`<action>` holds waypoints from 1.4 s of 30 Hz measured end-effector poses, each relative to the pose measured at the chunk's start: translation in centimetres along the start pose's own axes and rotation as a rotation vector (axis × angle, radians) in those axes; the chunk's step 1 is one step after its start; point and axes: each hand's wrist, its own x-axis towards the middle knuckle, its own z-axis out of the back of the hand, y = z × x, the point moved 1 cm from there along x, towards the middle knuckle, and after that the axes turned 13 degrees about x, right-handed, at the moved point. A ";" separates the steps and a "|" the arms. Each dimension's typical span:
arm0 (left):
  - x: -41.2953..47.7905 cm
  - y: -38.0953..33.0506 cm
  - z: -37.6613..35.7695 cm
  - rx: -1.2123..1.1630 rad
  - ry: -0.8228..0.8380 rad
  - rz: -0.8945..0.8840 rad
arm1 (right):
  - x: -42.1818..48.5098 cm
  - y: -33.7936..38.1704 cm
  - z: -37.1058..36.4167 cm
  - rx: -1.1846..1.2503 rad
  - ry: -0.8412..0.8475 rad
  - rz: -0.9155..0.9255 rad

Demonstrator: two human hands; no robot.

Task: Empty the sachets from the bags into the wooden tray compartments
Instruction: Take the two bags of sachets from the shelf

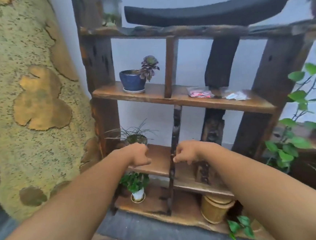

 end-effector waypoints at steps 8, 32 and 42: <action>9.4 -9.6 6.7 0.057 -0.081 -0.099 | 0.3 -11.3 7.5 0.083 -0.122 -0.058; 27.7 -14.0 24.0 0.062 -0.316 -0.242 | 5.6 -20.7 26.5 -0.018 -0.473 -0.084; 38.0 -13.1 23.0 -0.045 -0.334 -0.197 | 14.0 -25.0 30.3 -0.022 -0.545 -0.162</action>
